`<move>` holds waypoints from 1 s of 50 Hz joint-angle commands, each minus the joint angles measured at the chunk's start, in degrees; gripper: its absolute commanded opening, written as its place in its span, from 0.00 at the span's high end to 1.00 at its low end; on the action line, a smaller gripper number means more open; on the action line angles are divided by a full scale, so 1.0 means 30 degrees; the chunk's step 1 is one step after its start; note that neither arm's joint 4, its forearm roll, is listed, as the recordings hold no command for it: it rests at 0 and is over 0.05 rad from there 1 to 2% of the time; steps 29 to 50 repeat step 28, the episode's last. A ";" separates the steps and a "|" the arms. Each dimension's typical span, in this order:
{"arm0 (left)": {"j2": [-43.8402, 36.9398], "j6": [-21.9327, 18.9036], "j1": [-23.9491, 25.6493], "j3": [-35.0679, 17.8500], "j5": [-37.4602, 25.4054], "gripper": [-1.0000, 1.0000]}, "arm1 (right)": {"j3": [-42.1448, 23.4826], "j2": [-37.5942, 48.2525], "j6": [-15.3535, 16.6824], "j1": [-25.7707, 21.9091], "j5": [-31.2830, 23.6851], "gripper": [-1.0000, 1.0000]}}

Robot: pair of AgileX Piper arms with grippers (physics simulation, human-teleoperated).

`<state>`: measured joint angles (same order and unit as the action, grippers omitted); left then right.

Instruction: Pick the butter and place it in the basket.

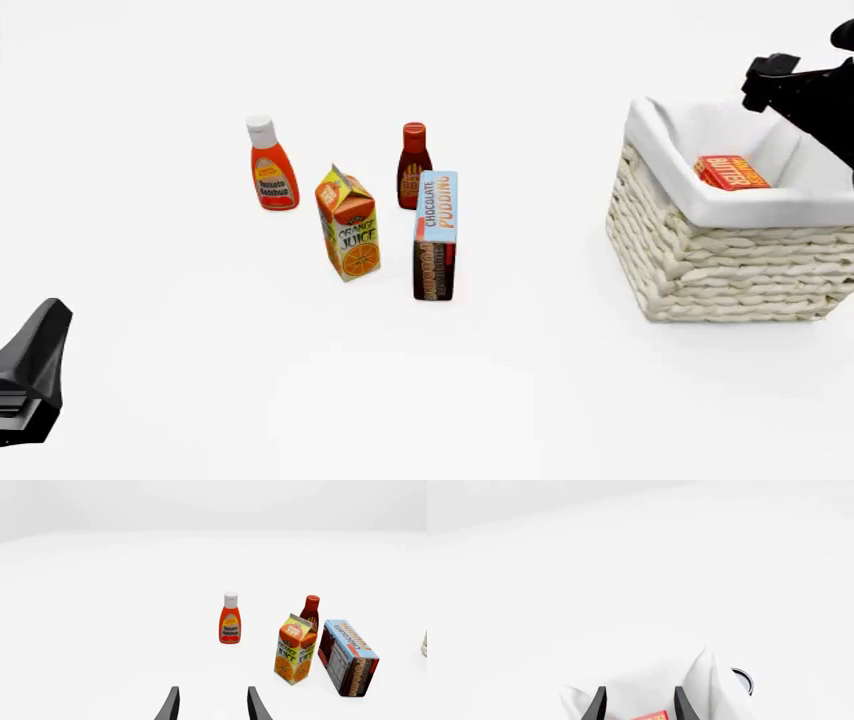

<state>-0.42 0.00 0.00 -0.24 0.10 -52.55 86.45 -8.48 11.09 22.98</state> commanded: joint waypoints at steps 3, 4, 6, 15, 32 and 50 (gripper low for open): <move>0.0000 0.0000 0.0000 0.0000 0.0000 0.00 | 0.0000 -0.2333 0.0437 -0.0187 -0.1397 0.00; 0.0000 0.0000 0.0000 0.0000 0.0000 0.00 | -0.0043 -0.2541 0.0475 -0.0221 -0.1590 0.00; 0.0000 0.0000 0.0000 0.0000 0.0000 0.00 | -0.0072 -0.2836 0.0765 -0.0378 -0.1834 0.00; 0.0000 0.0000 0.0000 0.0000 0.0000 0.00 | -0.0069 -0.4429 0.1328 -0.0619 -0.2982 0.00; 0.0000 0.0000 0.0000 0.0000 0.0000 0.00 | -0.0151 -0.8369 0.1808 -0.1448 -0.6309 0.00; 0.0000 0.0000 0.0000 0.0000 0.0000 0.00 | -0.0151 -0.8369 0.1808 -0.1448 -0.6309 0.00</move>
